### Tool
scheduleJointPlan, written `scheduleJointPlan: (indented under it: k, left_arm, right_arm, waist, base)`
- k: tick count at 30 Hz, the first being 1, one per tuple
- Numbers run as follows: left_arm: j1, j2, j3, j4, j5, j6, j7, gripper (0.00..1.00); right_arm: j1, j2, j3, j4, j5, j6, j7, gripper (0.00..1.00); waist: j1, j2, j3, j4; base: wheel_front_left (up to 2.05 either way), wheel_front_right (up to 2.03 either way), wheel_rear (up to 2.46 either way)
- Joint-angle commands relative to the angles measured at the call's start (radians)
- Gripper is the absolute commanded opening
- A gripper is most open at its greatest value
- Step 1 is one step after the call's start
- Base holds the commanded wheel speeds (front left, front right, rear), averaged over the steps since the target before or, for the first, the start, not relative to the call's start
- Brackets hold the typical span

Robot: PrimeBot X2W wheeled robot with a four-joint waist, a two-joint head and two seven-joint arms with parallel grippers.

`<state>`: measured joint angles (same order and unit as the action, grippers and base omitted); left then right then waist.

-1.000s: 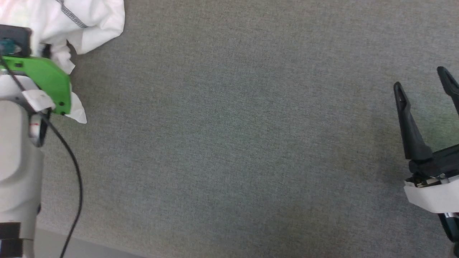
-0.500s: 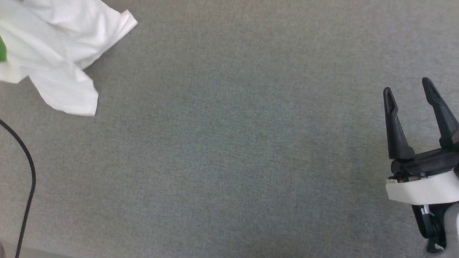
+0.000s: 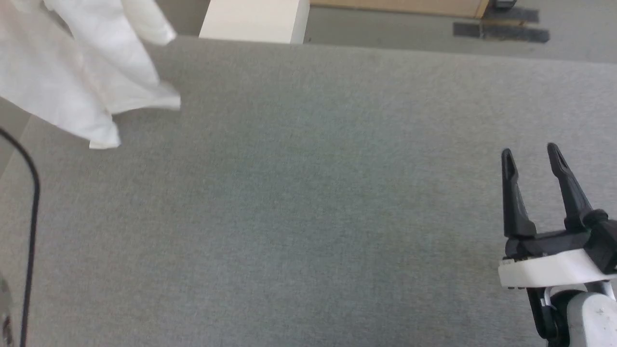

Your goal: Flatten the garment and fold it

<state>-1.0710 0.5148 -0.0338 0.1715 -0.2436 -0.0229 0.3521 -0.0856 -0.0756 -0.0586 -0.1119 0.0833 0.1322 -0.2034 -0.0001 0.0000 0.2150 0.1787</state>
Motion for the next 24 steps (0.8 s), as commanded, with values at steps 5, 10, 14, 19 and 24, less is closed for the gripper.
scheduleJointPlan:
  k: [5, 10, 14, 19, 24]
  left_arm:
    - [-0.085, -0.107, -0.066, -0.032, -0.049, -0.010, 0.025, 0.00]
    - [-0.141, -0.219, -0.116, -0.042, -0.085, 0.003, 0.029, 0.00]
    - [-0.169, -0.299, -0.150, -0.044, -0.108, 0.017, 0.029, 0.00]
    - [-0.168, -0.385, -0.193, -0.059, -0.133, 0.034, 0.021, 0.00]
    - [-0.098, -0.436, -0.266, -0.095, -0.158, 0.043, 0.010, 0.00]
  right_arm:
    - [0.032, 0.018, -0.043, 0.024, -0.011, -0.002, -0.017, 1.00]
    - [0.033, 0.023, -0.059, 0.033, -0.012, -0.002, -0.023, 1.00]
    - [0.029, 0.025, -0.056, 0.040, -0.004, -0.002, -0.025, 1.00]
    - [0.022, 0.025, -0.068, 0.041, 0.010, -0.002, -0.027, 1.00]
    - [0.019, 0.025, -0.088, 0.033, 0.003, -0.002, -0.024, 1.00]
  waist:
    - [0.0001, 0.0000, -0.123, -0.088]
    - [0.0001, 0.0000, -0.144, -0.119]
    - [0.0001, 0.0000, -0.150, -0.154]
    - [0.0001, 0.0000, -0.133, -0.199]
    - [0.0001, 0.0000, -0.103, -0.233]
  base:
    - [0.00, 0.00, 0.00]
    - [0.00, 0.00, 0.00]
    - [0.00, 0.00, 0.00]
    - [0.00, 0.00, 0.00]
    - [0.00, 0.00, 0.00]
